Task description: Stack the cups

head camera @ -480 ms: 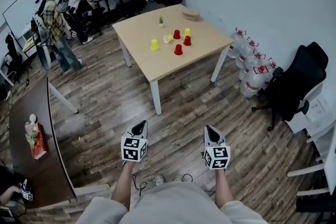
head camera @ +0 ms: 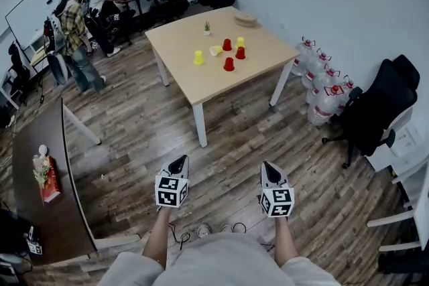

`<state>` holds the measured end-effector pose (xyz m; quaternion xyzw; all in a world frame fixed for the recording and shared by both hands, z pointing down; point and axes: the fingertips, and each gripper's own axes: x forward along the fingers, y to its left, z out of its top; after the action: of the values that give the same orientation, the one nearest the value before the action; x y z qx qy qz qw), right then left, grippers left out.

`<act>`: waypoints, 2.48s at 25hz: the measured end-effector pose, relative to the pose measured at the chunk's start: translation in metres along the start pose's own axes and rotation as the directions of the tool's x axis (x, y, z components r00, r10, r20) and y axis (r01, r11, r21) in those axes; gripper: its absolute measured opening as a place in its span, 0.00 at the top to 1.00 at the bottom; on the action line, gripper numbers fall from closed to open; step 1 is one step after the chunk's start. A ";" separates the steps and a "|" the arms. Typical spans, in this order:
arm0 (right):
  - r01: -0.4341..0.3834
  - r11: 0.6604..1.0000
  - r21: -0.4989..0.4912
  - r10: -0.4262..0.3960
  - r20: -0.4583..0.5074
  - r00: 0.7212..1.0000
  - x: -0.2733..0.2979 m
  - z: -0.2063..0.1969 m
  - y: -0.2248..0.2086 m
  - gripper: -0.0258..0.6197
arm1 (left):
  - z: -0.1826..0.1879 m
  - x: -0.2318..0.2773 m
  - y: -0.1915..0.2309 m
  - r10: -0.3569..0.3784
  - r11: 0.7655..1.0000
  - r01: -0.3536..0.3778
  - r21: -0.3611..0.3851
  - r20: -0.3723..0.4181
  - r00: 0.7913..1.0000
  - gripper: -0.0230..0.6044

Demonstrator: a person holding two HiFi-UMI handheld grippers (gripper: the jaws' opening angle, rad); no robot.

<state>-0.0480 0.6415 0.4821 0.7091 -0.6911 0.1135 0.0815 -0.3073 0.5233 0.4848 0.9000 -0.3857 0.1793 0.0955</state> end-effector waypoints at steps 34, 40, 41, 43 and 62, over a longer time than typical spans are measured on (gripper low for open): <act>-0.147 0.984 -0.101 0.151 0.031 0.988 0.006 -0.013 -0.010 0.21 | -0.011 0.014 -0.040 0.031 0.999 -0.032 -0.028 -0.025 0.999 0.95; -0.157 0.982 -0.102 0.160 0.021 0.987 0.017 -0.017 -0.020 0.21 | -0.022 0.027 -0.045 0.038 0.998 -0.040 -0.049 -0.045 0.998 0.95; -0.158 0.982 -0.102 0.161 0.020 0.987 0.020 -0.017 -0.022 0.21 | -0.022 0.030 -0.045 0.039 0.998 -0.041 -0.052 -0.047 0.998 0.95; -0.161 0.982 -0.104 0.163 0.019 0.986 0.029 -0.016 -0.025 0.21 | -0.021 0.037 -0.041 0.042 0.997 -0.044 -0.058 -0.048 0.998 0.95; -0.134 0.985 -0.109 0.132 -0.030 0.991 0.205 0.021 -0.054 0.22 | 0.032 0.215 0.044 -0.041 0.994 0.036 -0.098 -0.050 0.998 0.95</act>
<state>0.0108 0.4405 0.5202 0.6545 -0.7411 0.0885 0.1207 -0.1942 0.3411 0.5420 0.8966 -0.3739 0.1816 0.1527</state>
